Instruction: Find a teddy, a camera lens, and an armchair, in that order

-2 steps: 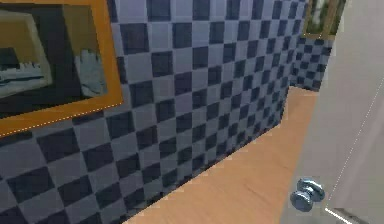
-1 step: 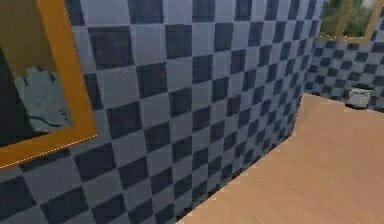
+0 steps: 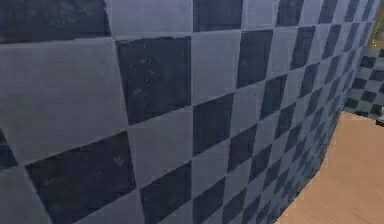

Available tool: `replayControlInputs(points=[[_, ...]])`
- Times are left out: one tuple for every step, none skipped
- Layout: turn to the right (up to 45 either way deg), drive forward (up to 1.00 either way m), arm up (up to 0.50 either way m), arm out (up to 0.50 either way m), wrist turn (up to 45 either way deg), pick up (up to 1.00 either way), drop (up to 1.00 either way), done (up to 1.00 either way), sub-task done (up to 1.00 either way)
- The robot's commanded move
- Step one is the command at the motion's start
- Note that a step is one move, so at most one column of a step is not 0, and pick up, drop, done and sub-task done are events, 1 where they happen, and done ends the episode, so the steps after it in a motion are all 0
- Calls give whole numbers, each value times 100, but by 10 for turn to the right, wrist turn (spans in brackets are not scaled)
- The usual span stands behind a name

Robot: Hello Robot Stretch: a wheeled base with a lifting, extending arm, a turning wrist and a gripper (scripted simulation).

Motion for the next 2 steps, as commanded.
replayControlInputs(points=[[450, 0, 0, 0, 0, 0, 0, 0, 0], [30, 0, 0, 0, 0, 0, 0, 0, 0]])
